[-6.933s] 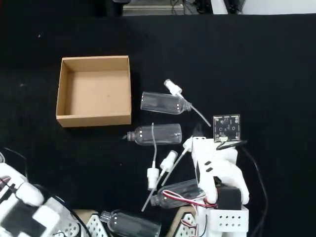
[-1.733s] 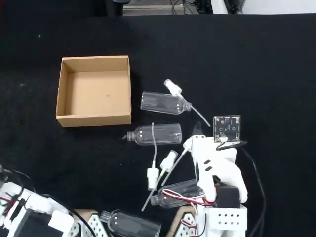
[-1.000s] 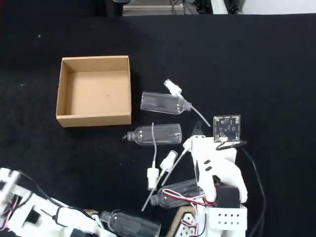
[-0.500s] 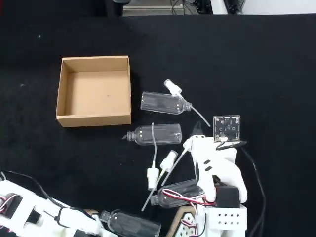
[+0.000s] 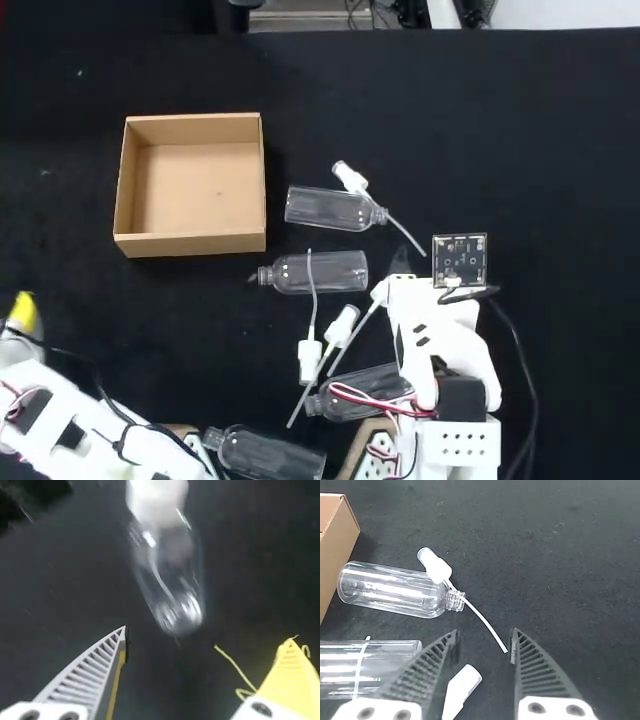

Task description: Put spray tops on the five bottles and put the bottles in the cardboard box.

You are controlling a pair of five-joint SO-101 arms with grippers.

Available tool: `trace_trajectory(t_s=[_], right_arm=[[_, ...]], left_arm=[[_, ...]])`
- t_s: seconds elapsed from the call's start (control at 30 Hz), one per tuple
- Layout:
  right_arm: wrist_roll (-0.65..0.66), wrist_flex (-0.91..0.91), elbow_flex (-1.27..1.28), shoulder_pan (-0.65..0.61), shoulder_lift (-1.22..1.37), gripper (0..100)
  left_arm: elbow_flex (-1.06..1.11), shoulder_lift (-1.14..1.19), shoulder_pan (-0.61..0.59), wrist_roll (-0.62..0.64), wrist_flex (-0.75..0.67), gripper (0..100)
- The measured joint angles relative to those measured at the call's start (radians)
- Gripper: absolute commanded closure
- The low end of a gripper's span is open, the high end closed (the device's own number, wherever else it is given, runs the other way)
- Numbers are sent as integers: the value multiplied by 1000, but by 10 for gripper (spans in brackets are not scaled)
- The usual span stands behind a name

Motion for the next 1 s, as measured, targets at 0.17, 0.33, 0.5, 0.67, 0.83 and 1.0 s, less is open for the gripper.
trace_trajectory(t_s=[0.17, 0.33, 0.5, 0.67, 0.83, 1.0], right_arm=[[0, 0, 0, 0, 0, 861], [0, 0, 0, 0, 0, 861], [0, 0, 0, 0, 0, 861], [0, 0, 0, 0, 0, 861], [0, 0, 14, 0, 0, 861], [0, 0, 15, 0, 0, 861]], left_arm=[[-5, -23, 8, 0, 207, 566], [-48, -140, -6, 0, 417, 566], [-52, -354, -5, 0, 523, 568], [3, -583, 3, 0, 454, 568], [3, -669, 3, 0, 359, 568], [-9, -675, 2, 0, 252, 568]])
